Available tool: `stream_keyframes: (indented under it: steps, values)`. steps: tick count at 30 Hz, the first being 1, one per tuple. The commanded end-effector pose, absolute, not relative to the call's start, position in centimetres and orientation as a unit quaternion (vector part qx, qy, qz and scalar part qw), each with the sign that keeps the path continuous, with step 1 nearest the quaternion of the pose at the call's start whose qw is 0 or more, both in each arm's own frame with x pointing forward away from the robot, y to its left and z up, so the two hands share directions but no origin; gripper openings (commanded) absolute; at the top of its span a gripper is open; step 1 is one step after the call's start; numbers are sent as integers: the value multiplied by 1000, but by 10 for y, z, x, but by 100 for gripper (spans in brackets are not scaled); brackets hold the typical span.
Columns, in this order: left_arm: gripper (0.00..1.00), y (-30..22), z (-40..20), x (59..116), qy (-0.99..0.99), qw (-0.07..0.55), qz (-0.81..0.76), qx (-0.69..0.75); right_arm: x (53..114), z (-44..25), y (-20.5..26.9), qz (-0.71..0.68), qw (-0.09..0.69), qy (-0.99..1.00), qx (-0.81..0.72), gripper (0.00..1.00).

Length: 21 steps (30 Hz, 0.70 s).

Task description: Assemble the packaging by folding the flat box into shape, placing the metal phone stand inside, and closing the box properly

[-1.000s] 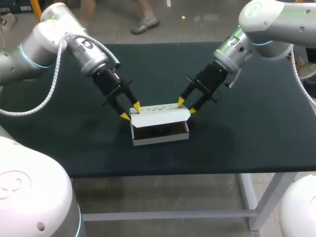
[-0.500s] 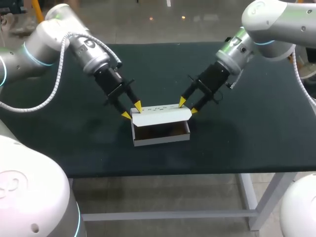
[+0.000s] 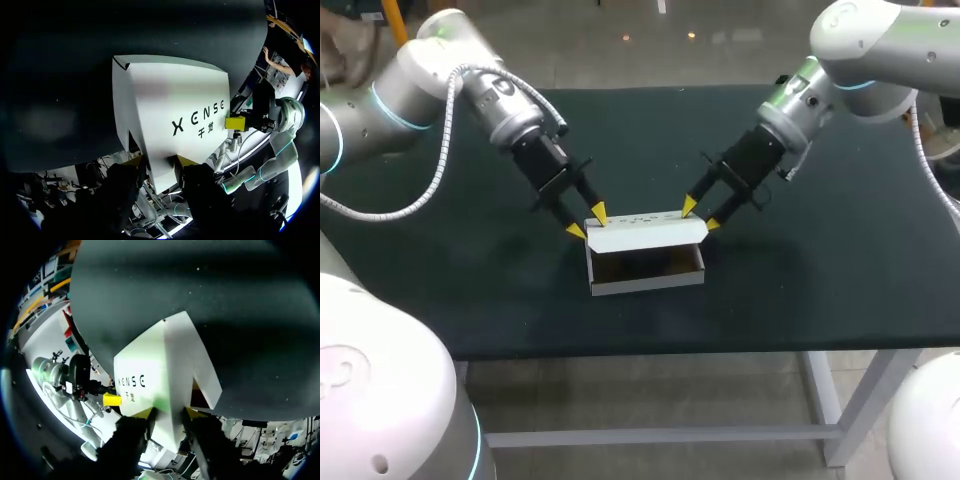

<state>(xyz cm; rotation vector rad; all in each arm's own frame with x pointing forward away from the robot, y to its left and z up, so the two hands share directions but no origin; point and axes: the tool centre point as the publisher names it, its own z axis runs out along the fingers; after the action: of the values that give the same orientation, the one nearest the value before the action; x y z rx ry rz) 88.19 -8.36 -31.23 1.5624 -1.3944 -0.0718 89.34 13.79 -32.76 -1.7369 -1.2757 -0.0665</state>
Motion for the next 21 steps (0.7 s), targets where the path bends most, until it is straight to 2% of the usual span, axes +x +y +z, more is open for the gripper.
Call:
stream_keyframes:
  steps: [1,21]
  values:
    - [40,-90,-315,887,-576,508,-40,639,897,-329,145,-22,478,-522,-706,41]
    - [38,-92,-315,880,-576,521,-50,628,891,-328,147,-16,487,-520,-702,41]
